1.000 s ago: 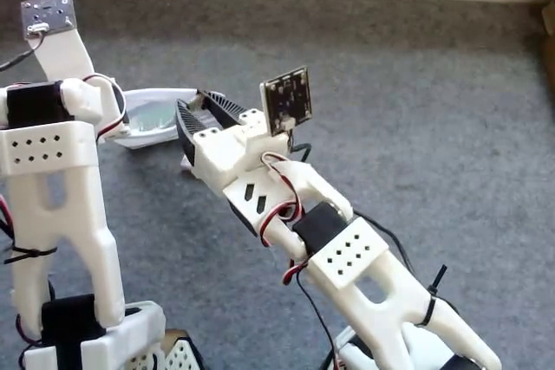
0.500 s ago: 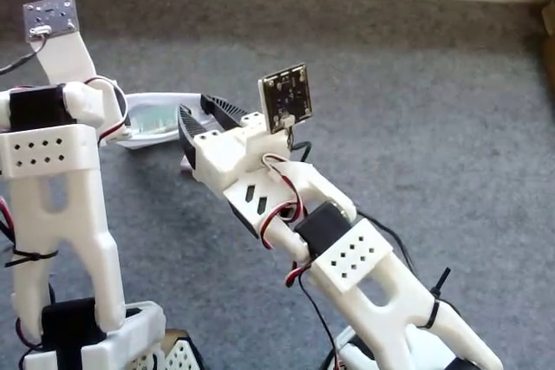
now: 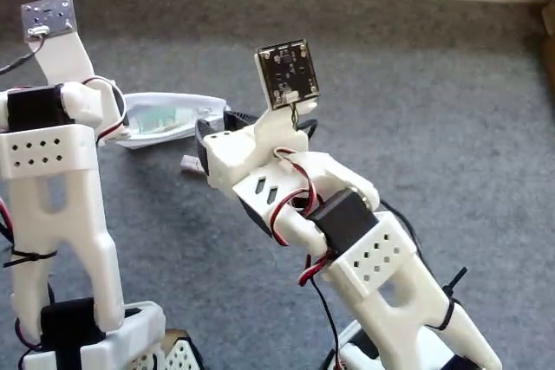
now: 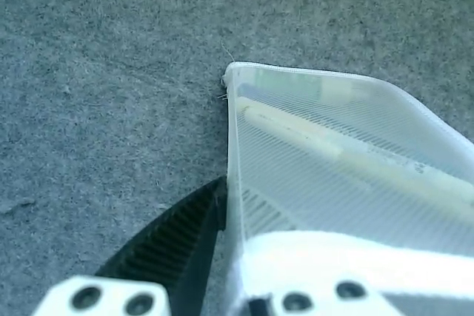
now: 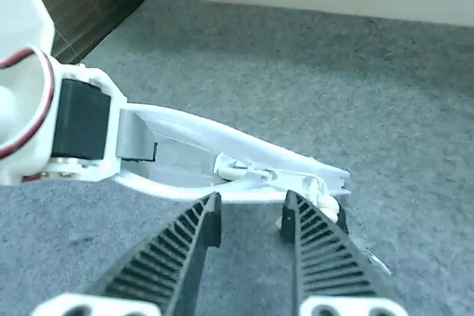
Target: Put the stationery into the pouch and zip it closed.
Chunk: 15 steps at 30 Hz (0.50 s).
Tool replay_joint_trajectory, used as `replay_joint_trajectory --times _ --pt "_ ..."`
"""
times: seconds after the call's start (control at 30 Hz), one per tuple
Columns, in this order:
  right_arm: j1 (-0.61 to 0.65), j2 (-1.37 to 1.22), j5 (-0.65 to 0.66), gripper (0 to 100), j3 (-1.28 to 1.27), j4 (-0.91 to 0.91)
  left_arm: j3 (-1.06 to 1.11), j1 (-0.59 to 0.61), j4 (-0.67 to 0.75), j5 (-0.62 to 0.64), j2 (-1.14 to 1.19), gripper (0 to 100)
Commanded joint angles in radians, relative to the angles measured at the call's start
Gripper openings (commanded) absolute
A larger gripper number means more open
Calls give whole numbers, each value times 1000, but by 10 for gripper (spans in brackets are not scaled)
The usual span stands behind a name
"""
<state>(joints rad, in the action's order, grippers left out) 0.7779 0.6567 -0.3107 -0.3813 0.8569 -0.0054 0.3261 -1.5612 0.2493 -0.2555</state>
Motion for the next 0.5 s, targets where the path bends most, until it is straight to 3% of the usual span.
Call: replay_joint_trajectory --times 0.0,0.2,0.47 --pt "-2 12 -9 135 148 143 -8 61 17 0 -12 7" --pt "-4 8 9 135 191 222 -39 176 38 2 -12 7" --pt "-18 8 227 135 87 214 -94 303 34 6 -12 7"
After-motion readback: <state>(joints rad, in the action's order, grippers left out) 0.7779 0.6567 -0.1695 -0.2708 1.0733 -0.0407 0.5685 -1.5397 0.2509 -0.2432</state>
